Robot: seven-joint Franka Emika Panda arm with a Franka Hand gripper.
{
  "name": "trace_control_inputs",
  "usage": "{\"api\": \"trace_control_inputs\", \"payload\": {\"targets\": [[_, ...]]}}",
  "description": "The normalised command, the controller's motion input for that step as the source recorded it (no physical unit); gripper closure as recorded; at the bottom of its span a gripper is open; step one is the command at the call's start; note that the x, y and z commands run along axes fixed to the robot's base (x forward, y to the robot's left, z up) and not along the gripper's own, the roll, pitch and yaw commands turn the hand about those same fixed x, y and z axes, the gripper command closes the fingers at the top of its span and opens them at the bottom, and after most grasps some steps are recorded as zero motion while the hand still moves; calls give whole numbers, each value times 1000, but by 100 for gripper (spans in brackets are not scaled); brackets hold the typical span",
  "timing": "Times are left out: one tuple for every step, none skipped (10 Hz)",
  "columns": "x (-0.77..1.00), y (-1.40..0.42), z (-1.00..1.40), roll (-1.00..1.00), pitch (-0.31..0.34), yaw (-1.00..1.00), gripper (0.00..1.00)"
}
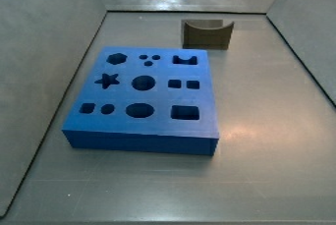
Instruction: Insert the arch object.
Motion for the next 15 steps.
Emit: {"api": "trace_control_inputs", "payload": {"targets": [[406,303,-469,0,66,-700,100],[403,294,-411,0,141,-631,100],[391,309,-397,0,140,-646,100],[360,291,-400,0,113,-694,100],[271,257,-414,0,80,-777,100],[146,169,-403,0,49,-891,100],[91,111,-391,0,31,-937,100],[0,0,-406,0,11,-1000,100],[0,0,-409,0,0,-1000,100],[0,0,-394,0,0,-1000,100],[0,0,-377,0,0,-1000,100],[0,0,-334,-1,0,-1000,100],[149,71,-257,-3,-3,-971,100],[200,117,-226,-1,-10,-931,100],[183,174,-217,-4,-17,-874,100]]}}
